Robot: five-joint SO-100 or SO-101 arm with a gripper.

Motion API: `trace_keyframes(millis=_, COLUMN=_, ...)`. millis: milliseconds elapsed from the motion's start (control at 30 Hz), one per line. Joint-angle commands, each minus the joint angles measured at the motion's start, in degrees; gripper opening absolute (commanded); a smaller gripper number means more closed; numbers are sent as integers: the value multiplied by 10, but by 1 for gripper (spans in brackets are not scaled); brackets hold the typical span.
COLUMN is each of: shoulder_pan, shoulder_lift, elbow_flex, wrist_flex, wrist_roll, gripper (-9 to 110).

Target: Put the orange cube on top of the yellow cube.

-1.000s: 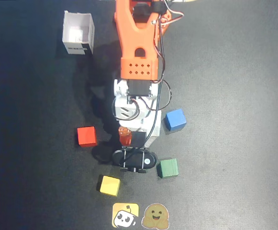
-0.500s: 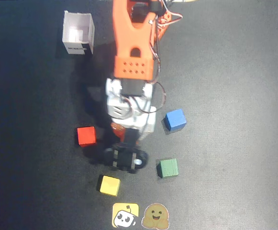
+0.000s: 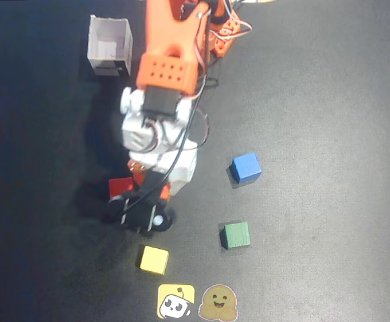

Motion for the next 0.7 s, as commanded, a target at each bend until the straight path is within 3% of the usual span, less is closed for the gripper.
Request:
trace_keyframes(millis=0, shoulder_pan=5, shoulder_lift=-8, elbow_flex=-56, wrist_flex=6, wrist_roll=8, gripper=6)
trace_keyframes(millis=667, shoulder_pan=-6, shoulder_lift=-164, elbow_flex=-257, wrist_flex=8, wrist_roll=34, gripper=6)
